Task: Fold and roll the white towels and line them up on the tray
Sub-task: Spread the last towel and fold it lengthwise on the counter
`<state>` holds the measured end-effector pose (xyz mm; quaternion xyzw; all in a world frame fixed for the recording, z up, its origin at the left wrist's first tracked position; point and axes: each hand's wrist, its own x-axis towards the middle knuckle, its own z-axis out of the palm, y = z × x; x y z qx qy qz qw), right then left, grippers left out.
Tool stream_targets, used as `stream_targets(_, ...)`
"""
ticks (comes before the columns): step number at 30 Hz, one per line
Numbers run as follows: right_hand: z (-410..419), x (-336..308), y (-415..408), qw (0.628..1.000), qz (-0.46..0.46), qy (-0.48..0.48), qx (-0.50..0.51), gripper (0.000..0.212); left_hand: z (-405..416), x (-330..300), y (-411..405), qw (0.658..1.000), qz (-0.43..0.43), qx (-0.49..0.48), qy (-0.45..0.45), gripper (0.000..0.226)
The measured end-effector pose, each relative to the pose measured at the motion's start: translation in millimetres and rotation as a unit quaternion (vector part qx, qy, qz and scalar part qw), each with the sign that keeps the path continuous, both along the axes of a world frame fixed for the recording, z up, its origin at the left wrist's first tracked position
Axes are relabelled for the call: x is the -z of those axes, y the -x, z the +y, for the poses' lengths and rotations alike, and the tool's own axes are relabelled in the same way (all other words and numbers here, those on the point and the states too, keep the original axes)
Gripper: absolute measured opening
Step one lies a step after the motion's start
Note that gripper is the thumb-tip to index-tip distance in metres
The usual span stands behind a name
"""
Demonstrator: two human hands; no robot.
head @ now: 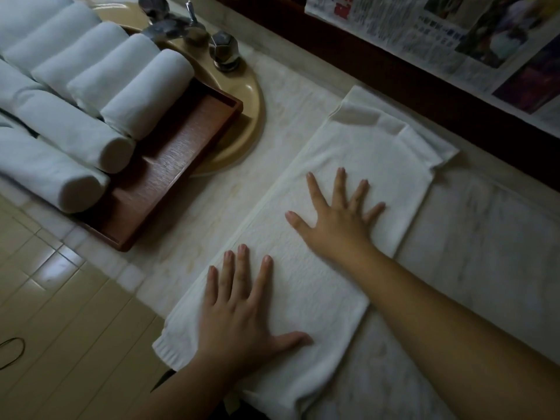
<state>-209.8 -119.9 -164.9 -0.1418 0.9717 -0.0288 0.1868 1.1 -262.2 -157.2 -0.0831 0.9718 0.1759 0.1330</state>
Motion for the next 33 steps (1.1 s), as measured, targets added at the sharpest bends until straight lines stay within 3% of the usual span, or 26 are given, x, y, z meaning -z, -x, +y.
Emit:
stream_targets(7, 9.7, 6.0, 24.0, 0.999, 0.043, -0.004, 0.003, 0.095, 7.5, 4.4, 16.5, 1.000, 0.020, -0.001, -0.005, 0.137)
stream_targets(19, 20.1, -3.2, 60.1, 1.000, 0.016, -0.006, 0.023, 0.094, 19.9, 1.3, 60.7, 1.000, 0.021, 0.010, -0.004, 0.137)
stream_targets(24, 27.8, -14.1, -20.1, 0.988, 0.021, 0.135, 0.069, 0.076, -1.1, -9.3, 58.6, 0.996, 0.018, 0.025, -0.078, 0.112)
stream_targets(28, 55.8, -23.2, -131.2, 0.949, 0.106, 0.270, 0.120, 0.049, -54.3, -15.3, 27.0, 0.985, 0.108, 0.082, -0.110, 0.079)
stream_targets(30, 68.4, -27.9, -183.8, 0.935, 0.114, 0.289, 0.169, 0.047, -86.1, -13.3, 6.6, 0.974, 0.151, 0.137, -0.101, 0.071)
stream_targets(33, 73.8, -29.5, -249.2, 0.928, 0.076, 0.300, 0.207, 0.051, -122.1, -12.6, -14.5, 0.960, 0.141, 0.225, -0.089, 0.069)
